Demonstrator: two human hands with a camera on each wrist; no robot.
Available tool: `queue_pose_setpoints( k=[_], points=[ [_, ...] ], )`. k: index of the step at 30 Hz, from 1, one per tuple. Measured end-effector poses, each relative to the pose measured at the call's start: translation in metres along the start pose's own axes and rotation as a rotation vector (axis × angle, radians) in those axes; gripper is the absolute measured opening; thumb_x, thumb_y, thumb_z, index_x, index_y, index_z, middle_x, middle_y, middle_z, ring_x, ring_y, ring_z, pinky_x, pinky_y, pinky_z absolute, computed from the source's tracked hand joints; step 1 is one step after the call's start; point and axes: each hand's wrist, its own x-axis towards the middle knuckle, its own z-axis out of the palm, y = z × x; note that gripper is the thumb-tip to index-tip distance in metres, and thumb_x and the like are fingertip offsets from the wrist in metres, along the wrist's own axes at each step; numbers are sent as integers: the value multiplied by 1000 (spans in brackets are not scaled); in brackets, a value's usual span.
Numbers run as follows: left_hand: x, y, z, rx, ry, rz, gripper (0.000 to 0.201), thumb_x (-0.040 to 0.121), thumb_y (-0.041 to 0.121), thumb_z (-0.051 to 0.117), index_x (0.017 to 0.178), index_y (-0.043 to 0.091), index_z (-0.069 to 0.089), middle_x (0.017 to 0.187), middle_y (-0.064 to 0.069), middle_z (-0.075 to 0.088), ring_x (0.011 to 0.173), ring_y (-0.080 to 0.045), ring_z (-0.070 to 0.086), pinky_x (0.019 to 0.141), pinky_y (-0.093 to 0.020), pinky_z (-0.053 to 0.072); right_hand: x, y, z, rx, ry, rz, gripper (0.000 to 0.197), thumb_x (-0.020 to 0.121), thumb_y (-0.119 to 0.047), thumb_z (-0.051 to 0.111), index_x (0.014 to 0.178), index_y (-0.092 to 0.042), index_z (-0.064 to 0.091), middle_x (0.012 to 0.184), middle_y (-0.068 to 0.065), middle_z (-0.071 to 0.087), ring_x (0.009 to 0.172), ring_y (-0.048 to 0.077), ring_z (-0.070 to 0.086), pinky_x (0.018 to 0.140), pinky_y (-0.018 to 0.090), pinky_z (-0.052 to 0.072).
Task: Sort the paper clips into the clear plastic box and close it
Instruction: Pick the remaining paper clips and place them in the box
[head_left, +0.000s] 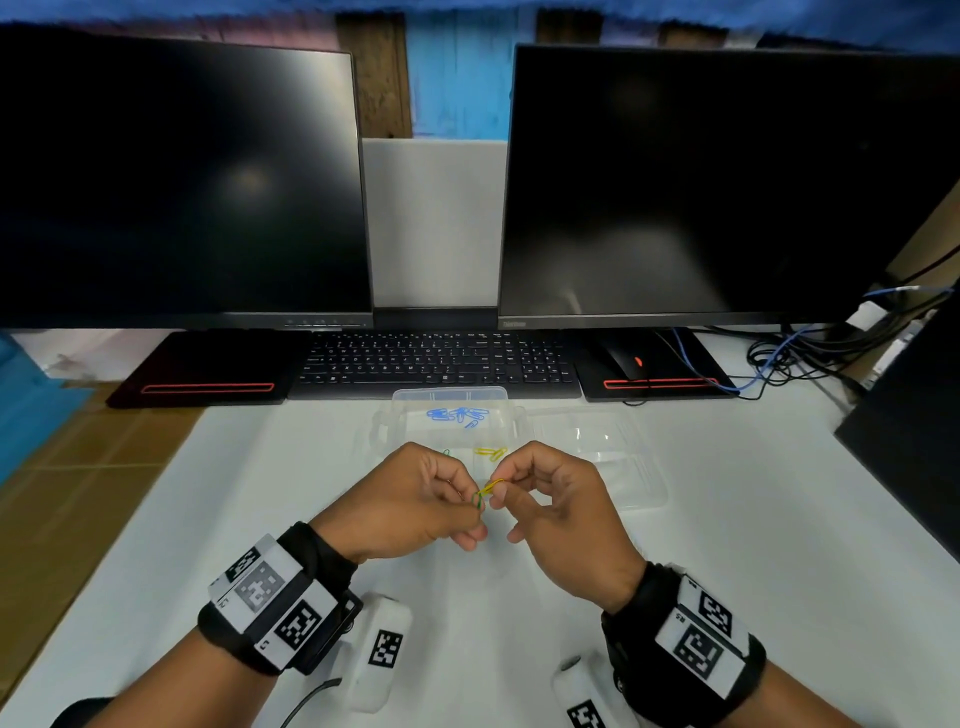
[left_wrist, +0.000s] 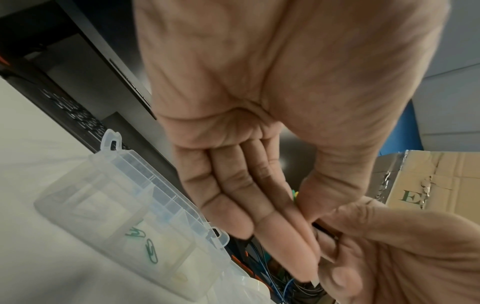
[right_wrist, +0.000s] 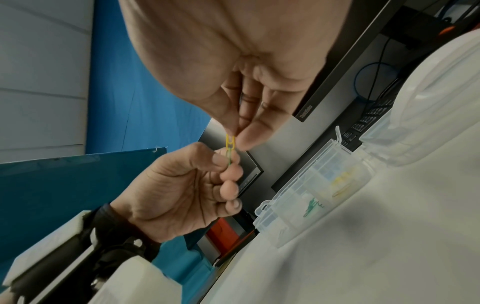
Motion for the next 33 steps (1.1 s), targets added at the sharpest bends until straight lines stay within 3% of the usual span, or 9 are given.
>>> queue_pose_setpoints(
  k=[4,8,13,24,27,31,33],
  points=[
    [-1,2,0,-25,-5,-14,14,69,10,65,77,-2,68,76,-17,76,73,-31,74,89,-59,51,1,1,-1,1,15,-2,15,85,0,64,77,-13,65,72,3,66,81,28,61,54,45,55],
    [-3,5,4,1,28,-17,24,63,15,69,77,-3,61,74,-19,75,71,-31,74,88,-63,50,0,2,-2,-60,-16,-21,12,84,-5,64,78,-16,66,73,-1,67,80,23,63,66,42,57],
    [-2,6,6,7,111,-16,15,65,9,69,73,2,60,69,-19,74,70,-32,74,87,-57,53,-2,1,-1,-92,-28,-9,15,85,-6,64,78,-19,65,72,-7,65,78,14,61,60,53,55],
    [-1,5,5,68,114,-9,11,69,5,69,71,-1,60,66,-18,73,64,-30,73,79,-51,57,-2,1,1,-101,-26,-32,16,86,-7,63,78,-21,64,74,-10,64,77,9,60,58,55,53],
    [-1,6,3,47,114,-13,12,73,2,67,75,-5,58,67,-19,73,66,-32,73,78,-46,58,-2,-1,0,-98,-31,-48,15,86,-5,62,79,-18,65,76,-4,64,78,13,60,57,56,53],
    [-2,10,-4,-86,122,-7,2,80,-10,61,80,-11,60,71,-26,71,67,-35,72,72,-38,61,-3,-3,-1,-103,-60,-79,15,88,-3,57,83,-16,64,79,3,62,71,40,56,54,57,51],
    [-2,11,-5,-124,108,-9,1,81,-11,61,81,-11,61,74,-28,72,70,-35,72,75,-38,61,-4,-3,-2,-123,-75,-110,15,89,-2,55,84,-13,62,77,2,60,68,39,56,53,56,51]
  ],
)
